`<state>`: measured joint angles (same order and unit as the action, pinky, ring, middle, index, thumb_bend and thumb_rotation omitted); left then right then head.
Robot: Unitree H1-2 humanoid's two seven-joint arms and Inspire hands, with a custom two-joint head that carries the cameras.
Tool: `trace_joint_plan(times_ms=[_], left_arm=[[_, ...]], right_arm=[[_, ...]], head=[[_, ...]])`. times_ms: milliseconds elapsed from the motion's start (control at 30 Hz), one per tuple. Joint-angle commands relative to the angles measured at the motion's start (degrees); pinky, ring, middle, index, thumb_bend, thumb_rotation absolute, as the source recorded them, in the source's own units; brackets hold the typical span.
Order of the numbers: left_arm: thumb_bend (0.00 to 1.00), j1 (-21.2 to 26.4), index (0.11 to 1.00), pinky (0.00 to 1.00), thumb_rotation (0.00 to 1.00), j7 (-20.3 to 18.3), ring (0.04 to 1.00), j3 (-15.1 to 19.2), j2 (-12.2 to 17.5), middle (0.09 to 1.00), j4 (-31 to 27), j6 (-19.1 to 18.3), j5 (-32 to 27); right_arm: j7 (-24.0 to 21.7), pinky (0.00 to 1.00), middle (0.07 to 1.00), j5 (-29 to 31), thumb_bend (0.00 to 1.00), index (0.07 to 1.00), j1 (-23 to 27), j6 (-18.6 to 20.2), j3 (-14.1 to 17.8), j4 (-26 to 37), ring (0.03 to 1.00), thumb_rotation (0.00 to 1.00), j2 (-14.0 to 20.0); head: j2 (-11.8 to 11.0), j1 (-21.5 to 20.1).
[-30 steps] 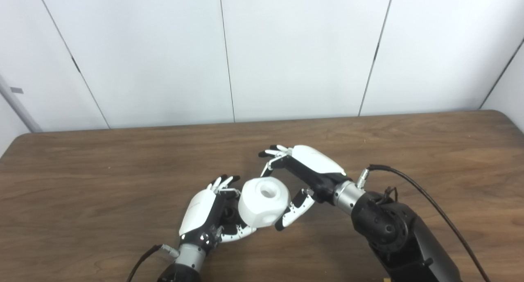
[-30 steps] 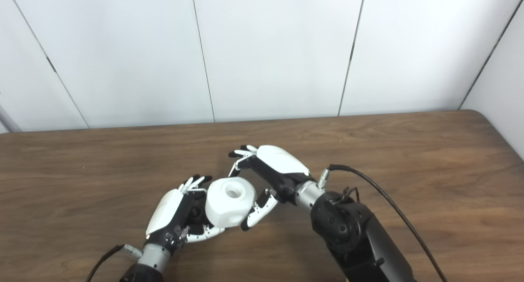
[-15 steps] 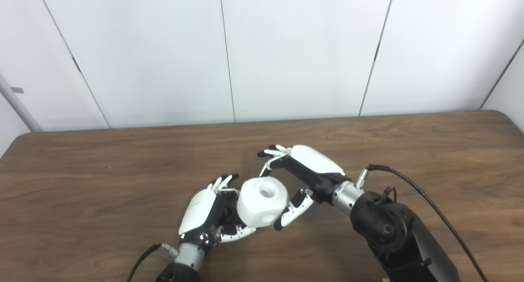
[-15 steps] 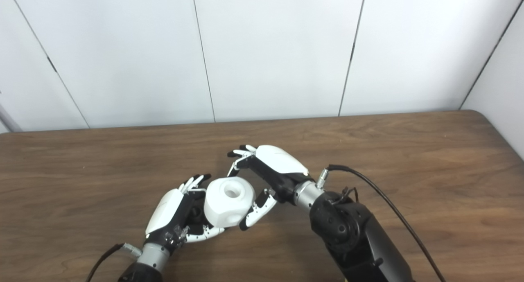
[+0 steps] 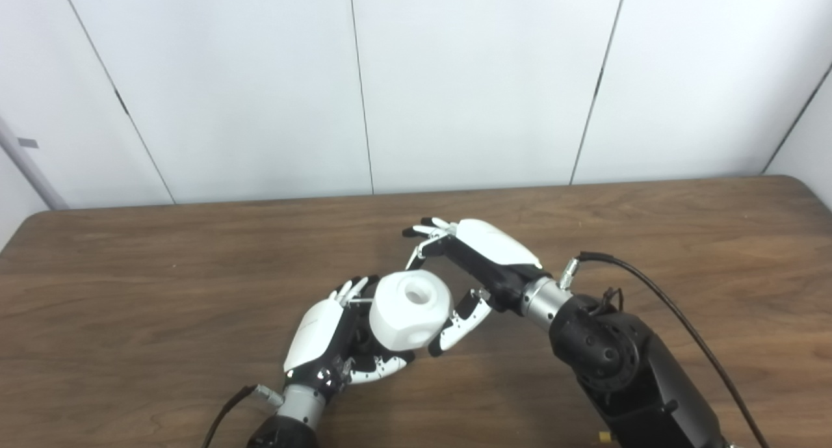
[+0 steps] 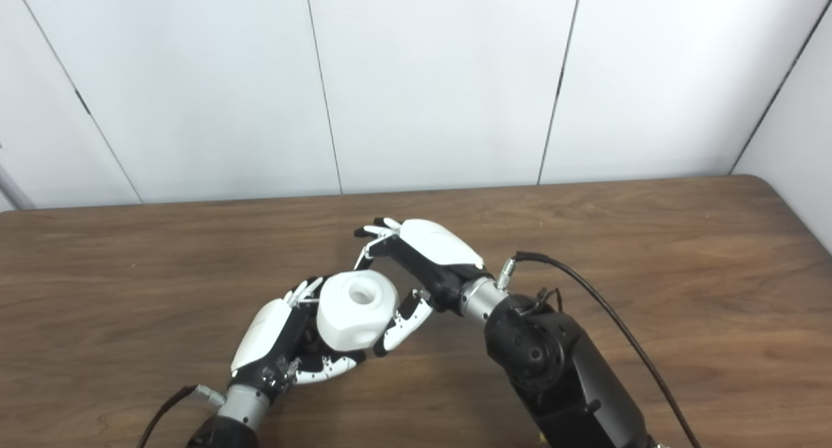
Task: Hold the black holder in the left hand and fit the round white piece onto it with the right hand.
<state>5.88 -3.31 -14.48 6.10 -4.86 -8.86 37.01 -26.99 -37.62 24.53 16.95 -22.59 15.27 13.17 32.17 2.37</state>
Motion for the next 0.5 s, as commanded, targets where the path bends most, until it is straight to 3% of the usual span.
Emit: trace_joint_plan(times_ms=[0,467], left_arm=[[0.52,0.29,0.487,1.0,0.05,-0.72,1.0,0.55,0.71,0.961,0.16,-2.03,-0.31],[0.52,-0.14,0.489,1.0,0.05,-1.42,1.0,0.74,1.9,0.976,-0.6,-2.27,-0.17]], right_arm=[[1.6,1.0,0.915,0.38,0.52,0.476,2.71,-2.43,0.63,0.73,0.985,0.13,-0.38],[1.5,1.0,0.914,0.1,0.51,0.476,3.06,-2.98,0.47,0.14,0.984,0.13,-0.59]], head=[[-0.02,0.15],[-0.38,0.62]])
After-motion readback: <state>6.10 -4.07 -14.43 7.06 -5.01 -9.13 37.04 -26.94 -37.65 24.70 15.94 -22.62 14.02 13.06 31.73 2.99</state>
